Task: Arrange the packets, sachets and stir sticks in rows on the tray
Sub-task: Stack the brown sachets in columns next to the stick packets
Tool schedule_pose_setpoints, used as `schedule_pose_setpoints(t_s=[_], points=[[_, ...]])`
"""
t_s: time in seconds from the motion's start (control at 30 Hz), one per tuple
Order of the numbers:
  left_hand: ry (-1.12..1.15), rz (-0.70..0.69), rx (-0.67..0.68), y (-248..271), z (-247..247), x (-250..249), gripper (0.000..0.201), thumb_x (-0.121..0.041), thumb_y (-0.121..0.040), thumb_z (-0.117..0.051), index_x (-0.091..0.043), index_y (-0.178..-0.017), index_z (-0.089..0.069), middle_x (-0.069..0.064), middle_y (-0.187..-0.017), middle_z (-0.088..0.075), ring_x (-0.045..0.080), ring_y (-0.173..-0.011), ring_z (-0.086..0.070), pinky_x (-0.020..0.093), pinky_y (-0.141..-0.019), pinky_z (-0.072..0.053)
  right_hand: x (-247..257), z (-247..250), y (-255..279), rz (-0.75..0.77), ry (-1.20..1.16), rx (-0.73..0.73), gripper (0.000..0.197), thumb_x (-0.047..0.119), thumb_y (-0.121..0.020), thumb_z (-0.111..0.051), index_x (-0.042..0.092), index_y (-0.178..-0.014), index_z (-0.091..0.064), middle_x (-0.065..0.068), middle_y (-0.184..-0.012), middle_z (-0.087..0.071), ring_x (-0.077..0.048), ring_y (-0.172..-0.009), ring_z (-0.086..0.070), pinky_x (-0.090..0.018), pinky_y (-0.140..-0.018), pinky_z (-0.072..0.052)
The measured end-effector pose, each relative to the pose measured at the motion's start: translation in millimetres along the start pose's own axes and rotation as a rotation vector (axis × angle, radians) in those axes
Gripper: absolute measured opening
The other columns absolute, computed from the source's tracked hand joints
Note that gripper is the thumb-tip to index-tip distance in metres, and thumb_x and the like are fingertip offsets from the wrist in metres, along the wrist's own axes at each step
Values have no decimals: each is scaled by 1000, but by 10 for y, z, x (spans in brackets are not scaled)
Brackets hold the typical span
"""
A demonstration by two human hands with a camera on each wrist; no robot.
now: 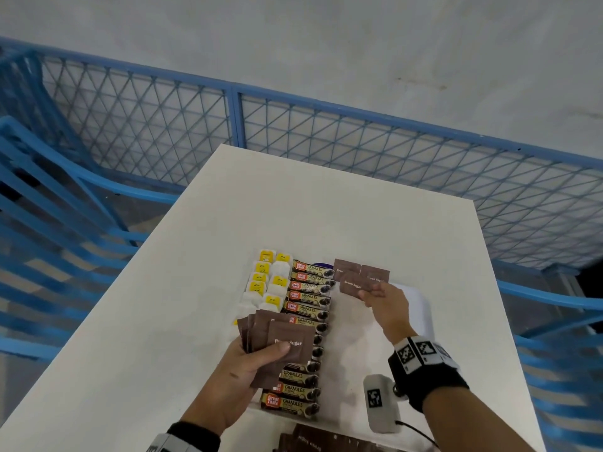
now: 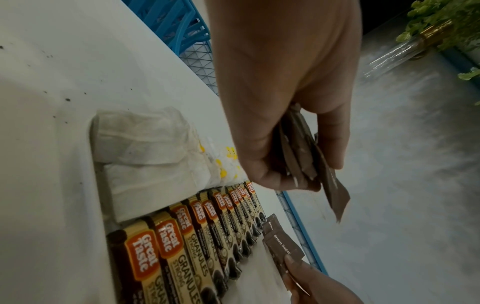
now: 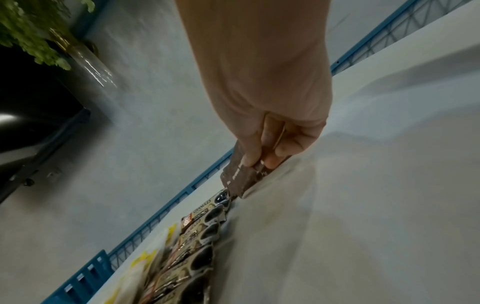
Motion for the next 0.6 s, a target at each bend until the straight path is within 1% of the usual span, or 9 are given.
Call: schedule_pose_setpoints(t_s=[0.03,0.1,0.17,0.2,0.27,0.33,0.4,0.47,0.6], points=[[6,2,1,-10,13,3,41,-12,-70,-76,-10,-110,-66,14,-102,-72,21,-87,-71,28,-68,-53,7,-13,-51,1,13,-13,18,9,-78,-71,19,-70,-58,-1,-70,-63,-20,-75,-57,-25,-69,-43],[23,7,9,-35,39,22,40,-12,-71,-75,-10,-111,-66,15,-104,-72,24,-91,-70,33,-75,-53,9,-57,-135,-4,42,-21,18,12,-77,-72,20,-70,-59,0,-73,-63,-21,-79,-59,-30,-77,-45],[29,6,10,-59,61,41,41,-9,-73,-74,-8,-113,-65,16,-103,-72,25,-90,-71,33,-71,-55,5,-111,-194,-2,69,-18,18,12,-77,-73,20,-70,-58,-1,-75,-64,-21,-81,-59,-32,-82,-46],[30,5,9,-71,70,54,39,-8,-75,-72,-7,-113,-65,17,-102,-72,25,-89,-71,31,-69,-56,6,-130,-214,0,75,-26,16,11,-77,-73,17,-71,-59,-3,-77,-64,-20,-81,-59,-31,-81,-46],[36,5,13,-82,70,64,36,-7,-77,-64,-6,-113,-64,17,-102,-72,25,-87,-71,30,-66,-57,28,-142,-231,16,84,-51,13,10,-77,-73,12,-77,-60,-3,-78,-62,-18,-78,-57,-25,-74,-45],[34,2,24,-94,62,72,34,-7,-77,-62,-8,-112,-65,16,-100,-72,22,-85,-71,28,-64,-56,58,-144,-225,36,99,-66,13,9,-78,-72,10,-80,-59,0,-75,-58,-15,-76,-54,-15,-63,-40],[30,0,30,-103,52,77,34,-7,-76,-62,-8,-111,-65,12,-96,-73,18,-81,-71,25,-61,-55,65,-146,-236,59,111,-80,14,9,-78,-72,9,-82,-58,0,-77,-57,-15,-77,-53,-10,-59,-35],[34,-2,33,-118,48,90,34,-7,-75,-62,-8,-109,-66,10,-92,-74,15,-77,-71,22,-58,-54,70,-152,-253,78,114,-93,15,8,-77,-72,9,-83,-58,-4,-82,-59,-16,-79,-54,-9,-59,-35],[40,0,25,-132,34,93,35,-8,-74,-67,-8,-109,-67,13,-101,-73,21,-88,-71,27,-67,-56,71,-171,-285,108,99,-111,22,6,-77,-72,10,-83,-52,-8,-85,-59,-18,-77,-54,-11,-59,-37]])
Point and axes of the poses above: each hand's wrist, its own y-axis away from the middle knuckle, its own z-axis out of the back of the hand, x = y × z, the point moved 6 cm from there along -y, towards the middle knuckle
